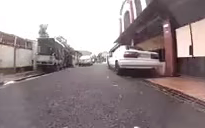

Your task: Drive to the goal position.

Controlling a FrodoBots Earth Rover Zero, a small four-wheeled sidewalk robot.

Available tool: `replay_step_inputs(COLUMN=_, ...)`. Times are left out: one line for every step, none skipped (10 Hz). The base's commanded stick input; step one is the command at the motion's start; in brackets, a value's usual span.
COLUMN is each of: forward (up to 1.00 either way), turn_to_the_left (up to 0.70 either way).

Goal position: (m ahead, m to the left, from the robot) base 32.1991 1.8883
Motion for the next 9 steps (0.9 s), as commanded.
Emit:
replay_step_inputs(forward=1.00, turn_to_the_left=0.12)
replay_step_inputs(forward=1.00, turn_to_the_left=0.00)
replay_step_inputs(forward=1.00, turn_to_the_left=0.00)
replay_step_inputs(forward=1.00, turn_to_the_left=0.00)
replay_step_inputs(forward=1.00, turn_to_the_left=0.00)
replay_step_inputs(forward=1.00, turn_to_the_left=0.00)
replay_step_inputs(forward=1.00, turn_to_the_left=0.00)
replay_step_inputs(forward=1.00, turn_to_the_left=0.00)
replay_step_inputs(forward=1.00, turn_to_the_left=0.00)
